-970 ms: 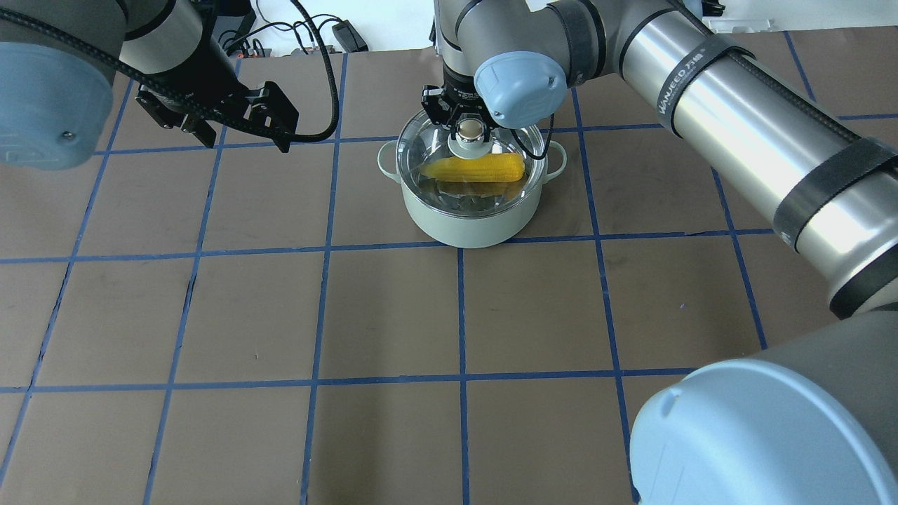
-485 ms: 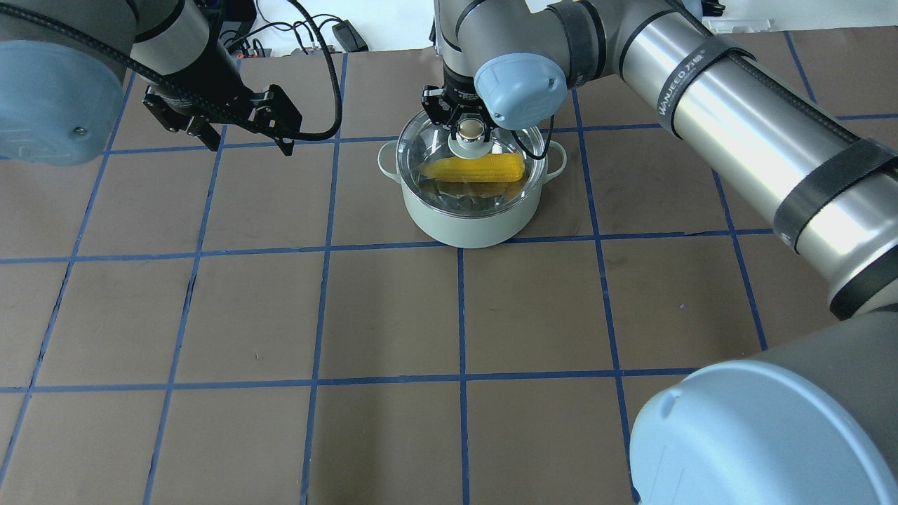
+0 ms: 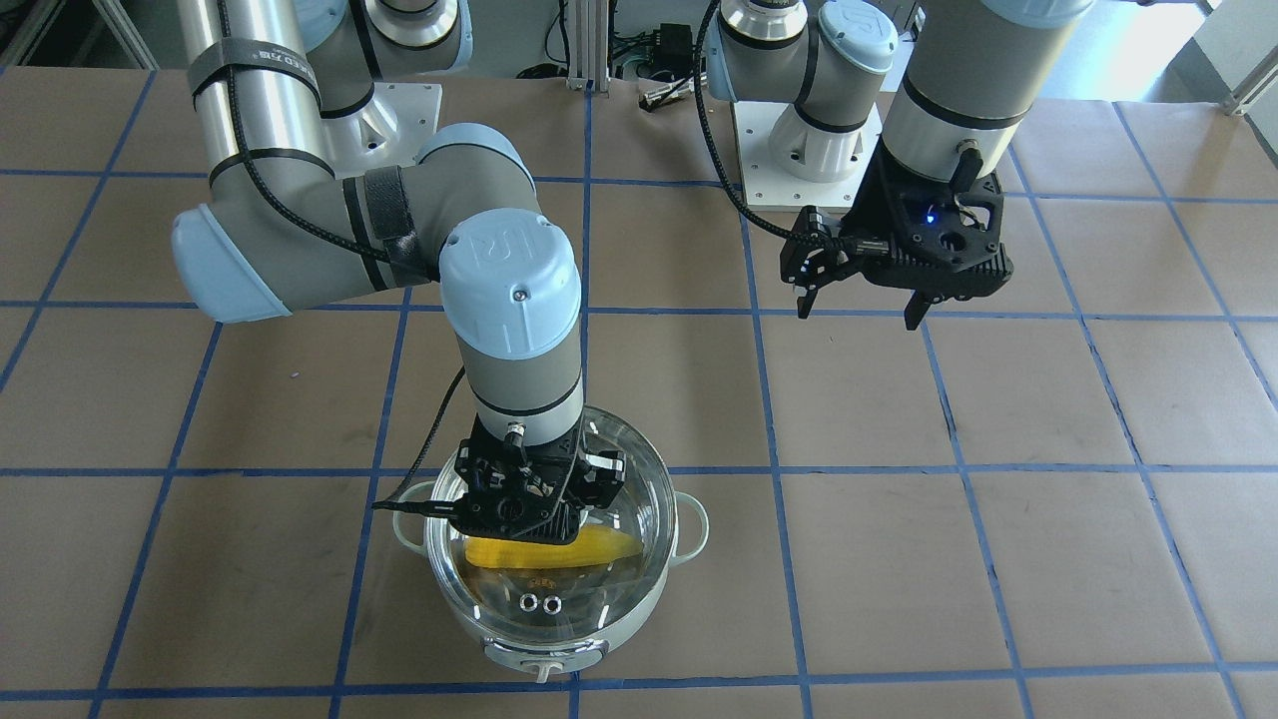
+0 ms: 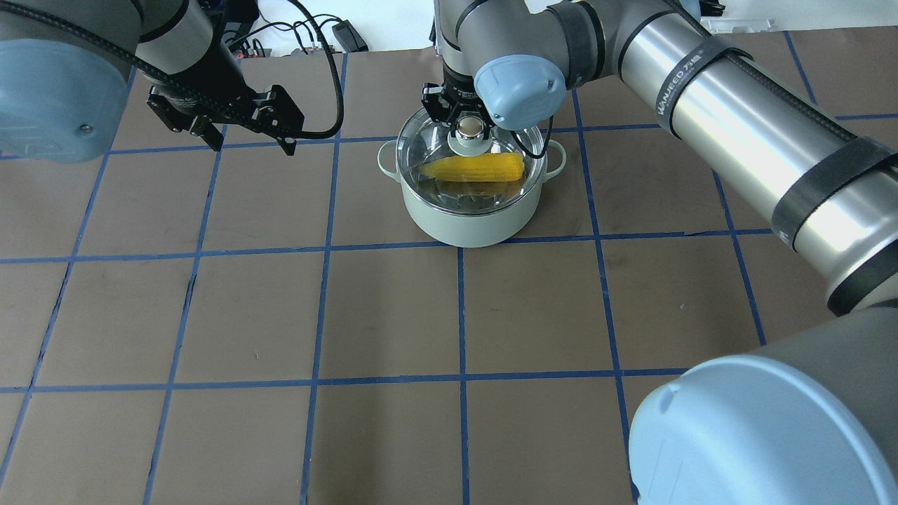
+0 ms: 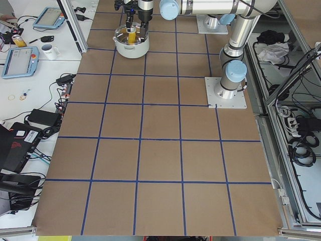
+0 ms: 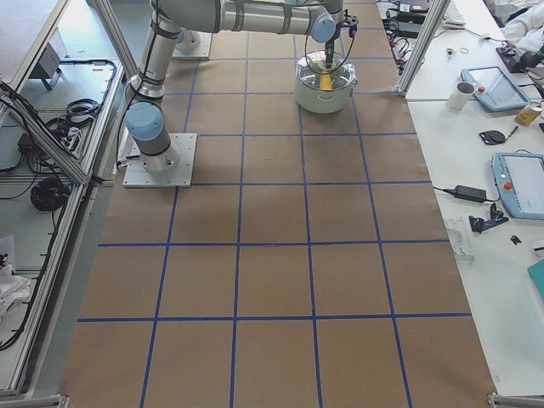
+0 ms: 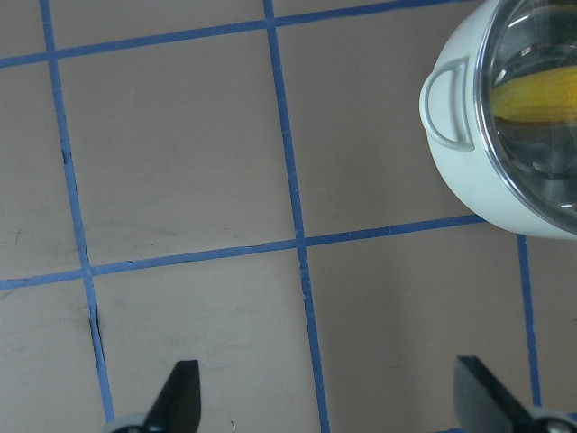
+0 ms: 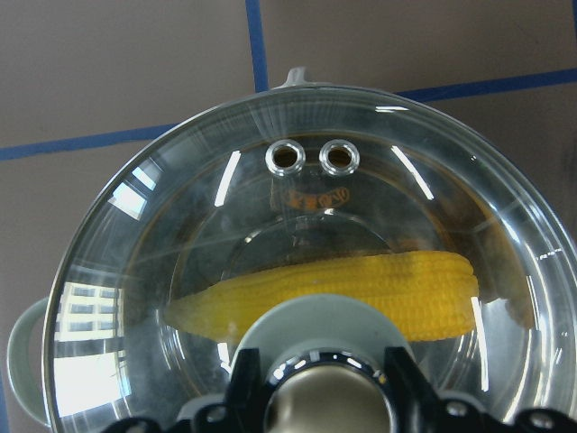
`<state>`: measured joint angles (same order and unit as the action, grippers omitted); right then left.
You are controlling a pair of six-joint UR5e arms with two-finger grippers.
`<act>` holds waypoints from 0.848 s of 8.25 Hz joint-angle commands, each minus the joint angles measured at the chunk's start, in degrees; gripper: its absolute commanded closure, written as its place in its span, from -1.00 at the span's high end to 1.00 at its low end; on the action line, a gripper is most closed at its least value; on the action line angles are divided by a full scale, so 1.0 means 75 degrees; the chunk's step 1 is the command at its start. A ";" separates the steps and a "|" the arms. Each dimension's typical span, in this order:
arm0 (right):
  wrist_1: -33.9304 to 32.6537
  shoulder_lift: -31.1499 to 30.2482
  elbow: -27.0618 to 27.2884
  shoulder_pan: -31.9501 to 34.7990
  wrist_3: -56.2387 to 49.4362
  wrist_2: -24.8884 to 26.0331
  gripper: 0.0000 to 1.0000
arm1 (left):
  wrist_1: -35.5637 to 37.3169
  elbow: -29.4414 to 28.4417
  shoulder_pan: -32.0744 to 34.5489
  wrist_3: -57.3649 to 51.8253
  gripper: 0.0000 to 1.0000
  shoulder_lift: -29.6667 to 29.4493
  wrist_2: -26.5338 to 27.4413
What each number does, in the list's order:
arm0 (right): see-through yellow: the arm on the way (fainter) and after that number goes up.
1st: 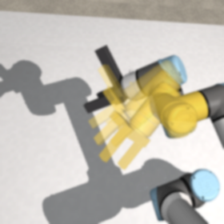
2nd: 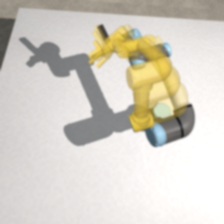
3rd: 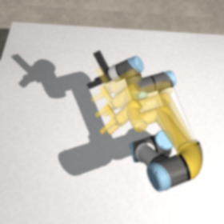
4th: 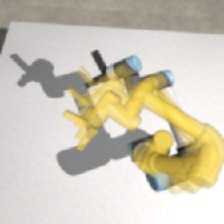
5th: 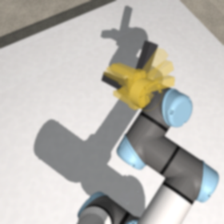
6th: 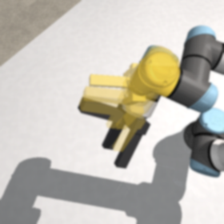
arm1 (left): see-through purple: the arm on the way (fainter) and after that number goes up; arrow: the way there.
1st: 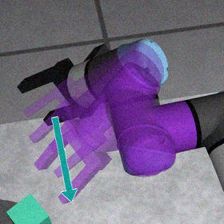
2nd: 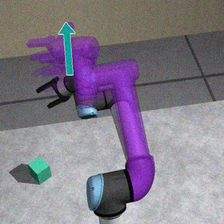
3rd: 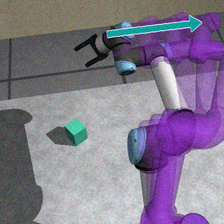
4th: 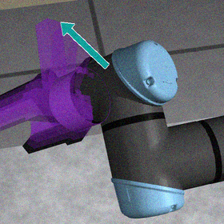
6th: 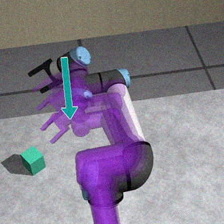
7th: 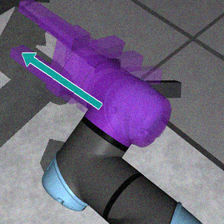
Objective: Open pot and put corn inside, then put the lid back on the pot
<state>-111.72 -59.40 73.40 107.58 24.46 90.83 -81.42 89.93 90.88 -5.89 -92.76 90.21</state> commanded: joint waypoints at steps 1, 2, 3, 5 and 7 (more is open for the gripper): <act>-0.0022 0.0009 0.0010 -0.0011 -0.0015 -0.0005 -0.12 | 0.0016 0.0009 0.0000 0.0000 1.00 -0.0007 -0.0004; -0.0022 0.0009 0.0010 -0.0012 -0.0027 -0.0005 -0.12 | 0.0016 0.0009 0.0000 0.0000 1.00 -0.0007 -0.0004; -0.0022 0.0009 0.0022 0.0000 -0.0015 -0.0016 -0.11 | 0.0016 0.0009 0.0000 0.0000 1.00 -0.0007 -0.0004; -0.0022 0.0021 0.0069 0.0000 0.0020 -0.0040 0.23 | 0.0016 -0.0003 0.0000 0.0000 1.00 -0.0007 -0.0004; -0.0022 0.0033 0.0080 0.0000 0.0032 -0.0040 1.00 | 0.0016 0.0009 0.0000 0.0000 1.00 -0.0007 -0.0004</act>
<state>-111.88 -59.19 73.93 107.58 24.59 90.55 -81.30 89.96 90.88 -5.89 -92.81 90.18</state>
